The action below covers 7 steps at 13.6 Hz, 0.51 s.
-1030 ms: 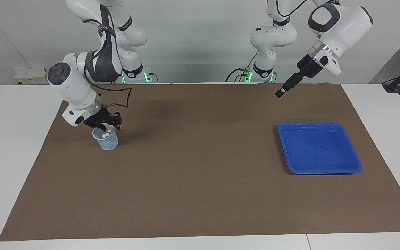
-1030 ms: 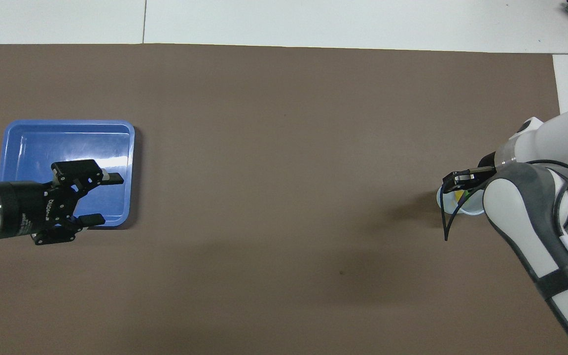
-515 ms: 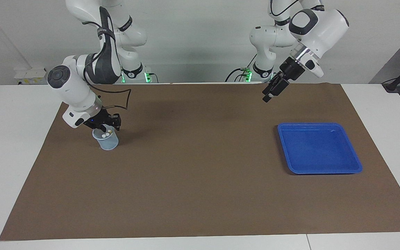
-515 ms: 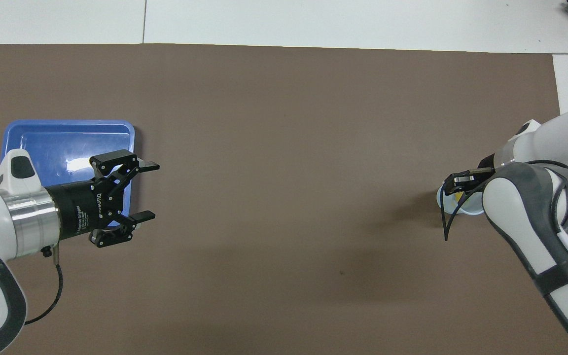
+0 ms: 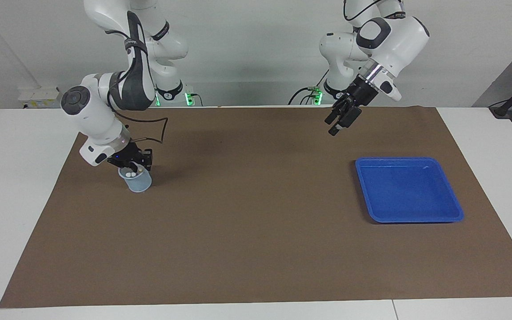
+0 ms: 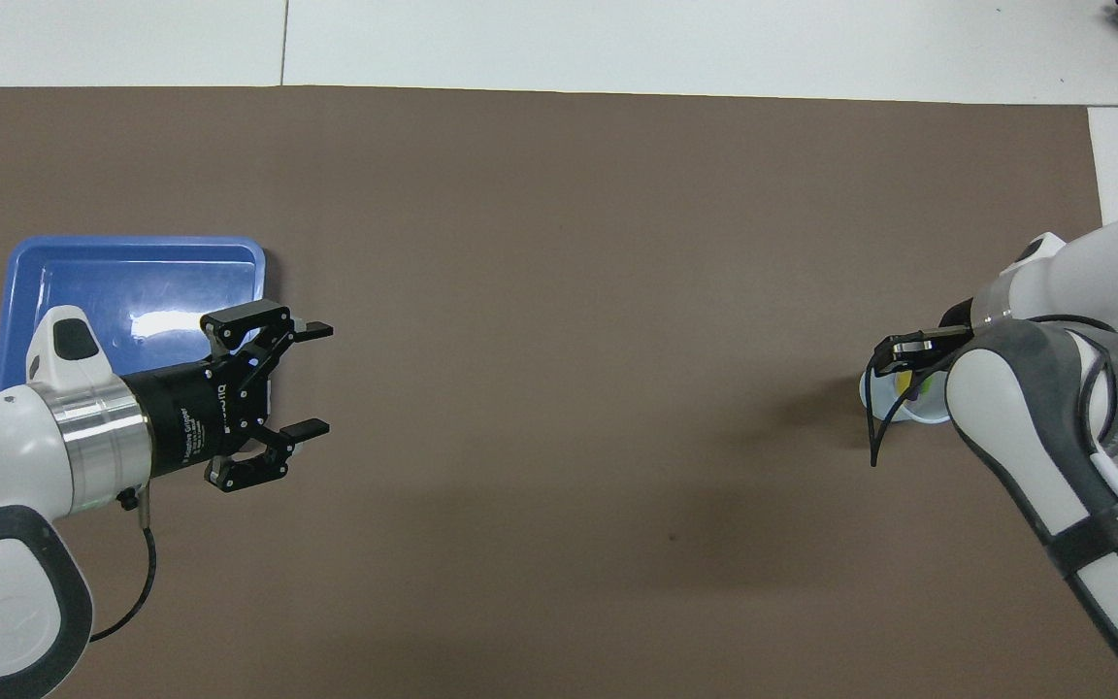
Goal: Right arm passes pens to left for tray arrangement
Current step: 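Reach the right gripper into the white cup while the left gripper rises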
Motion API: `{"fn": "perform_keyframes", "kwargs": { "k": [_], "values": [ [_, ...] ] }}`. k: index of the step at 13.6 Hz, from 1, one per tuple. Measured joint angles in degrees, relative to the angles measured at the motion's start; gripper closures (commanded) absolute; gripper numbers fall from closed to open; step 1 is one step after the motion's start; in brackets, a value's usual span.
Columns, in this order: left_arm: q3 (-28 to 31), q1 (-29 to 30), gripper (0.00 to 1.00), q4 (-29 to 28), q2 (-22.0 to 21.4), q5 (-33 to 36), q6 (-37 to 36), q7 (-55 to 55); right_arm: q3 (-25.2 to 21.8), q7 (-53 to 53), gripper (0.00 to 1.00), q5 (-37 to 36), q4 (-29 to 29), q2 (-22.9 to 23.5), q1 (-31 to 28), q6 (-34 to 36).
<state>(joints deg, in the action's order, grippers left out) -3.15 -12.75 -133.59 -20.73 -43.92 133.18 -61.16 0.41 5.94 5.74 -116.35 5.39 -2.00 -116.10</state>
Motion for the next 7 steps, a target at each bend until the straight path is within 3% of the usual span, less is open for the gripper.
{"fn": "perform_keyframes", "kwargs": {
  "k": [2,5,7],
  "values": [
    [0.19,0.01,0.00,-0.03,0.00,0.00,0.03,-0.54,-0.01,0.00,0.36,0.00,0.00,0.08,-0.01,-0.52],
    [0.44,0.44,0.00,-0.08,0.00,0.00,0.04,-1.11,-0.03,0.05,0.58,-0.01,-0.11,0.18,-0.46,-0.56],
    [0.75,0.89,0.00,-0.19,0.00,0.00,-0.10,-1.14,-0.04,0.63,0.64,-0.02,-0.20,0.39,-1.01,-0.71]
  ]
}}
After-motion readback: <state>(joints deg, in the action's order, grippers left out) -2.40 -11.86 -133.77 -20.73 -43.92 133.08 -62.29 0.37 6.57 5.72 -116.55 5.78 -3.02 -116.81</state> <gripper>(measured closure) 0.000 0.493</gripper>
